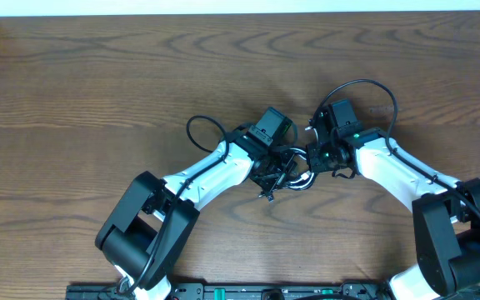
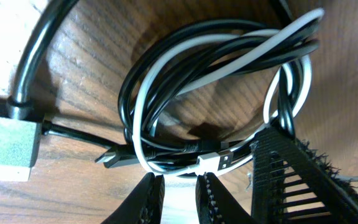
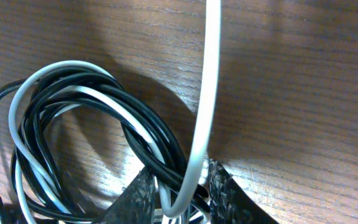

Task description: Untangle cables

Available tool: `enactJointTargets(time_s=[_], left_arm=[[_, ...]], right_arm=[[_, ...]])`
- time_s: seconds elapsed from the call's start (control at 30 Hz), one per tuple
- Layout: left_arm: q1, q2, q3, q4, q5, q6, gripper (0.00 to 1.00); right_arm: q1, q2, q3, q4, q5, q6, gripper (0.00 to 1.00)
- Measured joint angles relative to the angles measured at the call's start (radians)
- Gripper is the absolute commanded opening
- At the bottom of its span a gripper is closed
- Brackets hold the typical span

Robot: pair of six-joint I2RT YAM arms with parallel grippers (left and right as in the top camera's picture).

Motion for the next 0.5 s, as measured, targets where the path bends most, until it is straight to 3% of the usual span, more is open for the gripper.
enactJointTargets(time_s=[0.5], left_arm=[[-0.001,0.0,0.0,-0.026,-0.003,-0.002,0.24]], right_arm=[[0.0,0.0,0.0,0.0,0.0,0.0,0.23]])
